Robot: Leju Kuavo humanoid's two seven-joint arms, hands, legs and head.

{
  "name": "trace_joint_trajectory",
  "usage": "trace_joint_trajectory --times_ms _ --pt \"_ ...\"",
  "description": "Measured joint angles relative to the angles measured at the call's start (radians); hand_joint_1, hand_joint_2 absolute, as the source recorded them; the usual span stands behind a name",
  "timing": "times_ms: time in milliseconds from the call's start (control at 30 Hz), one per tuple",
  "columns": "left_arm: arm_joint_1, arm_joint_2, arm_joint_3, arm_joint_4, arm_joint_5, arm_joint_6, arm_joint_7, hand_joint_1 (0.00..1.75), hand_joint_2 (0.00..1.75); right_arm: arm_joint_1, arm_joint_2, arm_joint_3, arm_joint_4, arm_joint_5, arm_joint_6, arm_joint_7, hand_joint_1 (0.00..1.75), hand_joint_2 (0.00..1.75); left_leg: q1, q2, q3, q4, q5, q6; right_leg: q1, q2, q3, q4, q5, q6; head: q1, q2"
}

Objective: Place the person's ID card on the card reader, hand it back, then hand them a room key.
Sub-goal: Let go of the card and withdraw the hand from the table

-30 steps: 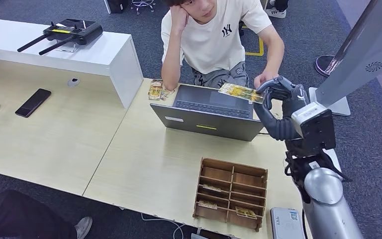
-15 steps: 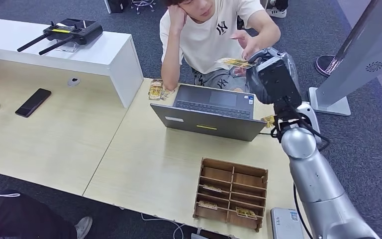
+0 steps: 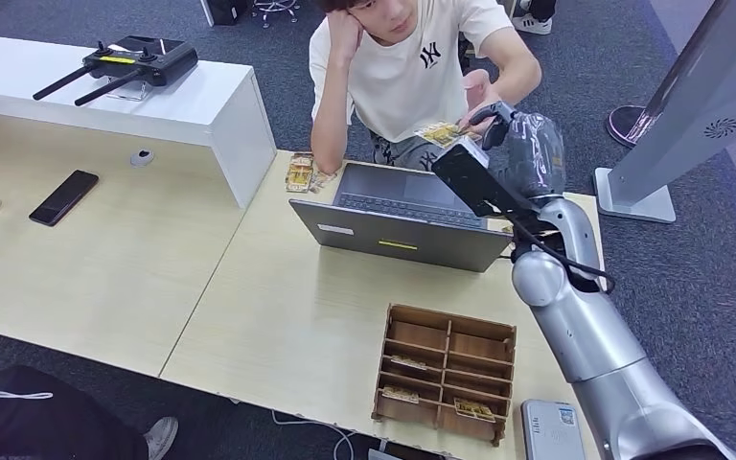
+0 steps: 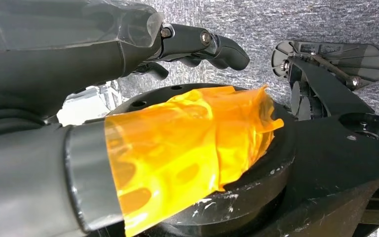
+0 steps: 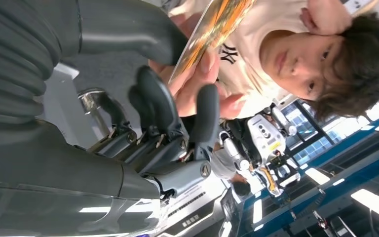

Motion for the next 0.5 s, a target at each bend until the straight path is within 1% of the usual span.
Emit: trace_joint_trajectory --times_ms 167,300,400,500 --pt "-0.003 0.000 -0.003 0.000 0.002 0.000 0.002 0.00 0.00 0.002 0.000 0.013 0.015 0.045 -0.004 0.011 0.00 1.75 0.000 0.000 0.000 0.000 0.000 0.000 0.000 0.000 0.000 0.000 0.000 0.000 0.000 0.000" --pt "-0.003 -0.001 -0.003 0.000 0.006 0.001 0.001 0.00 0.00 0.018 0.000 0.015 0.002 0.049 -0.013 0.008 0.00 1.75 0.000 0.000 0.000 0.000 0.000 0.000 0.000 0.000 0.000 0.000 0.000 0.000 0.000 0.000" --pt "-0.002 -0.002 -0.003 0.000 0.011 0.003 -0.002 0.00 0.00 0.045 0.000 0.013 -0.027 0.025 -0.020 -0.013 0.00 1.75 0.000 0.000 0.000 0.000 0.000 0.000 0.000 0.000 0.000 0.000 0.000 0.000 0.000 0.000" --pt "-0.002 -0.004 -0.003 0.000 0.018 0.004 -0.009 0.00 0.00 0.075 0.000 0.003 -0.068 -0.030 -0.025 -0.049 0.00 1.75 0.000 0.000 0.000 0.000 0.000 0.000 0.000 0.000 -0.001 0.000 0.000 0.000 0.000 0.000"
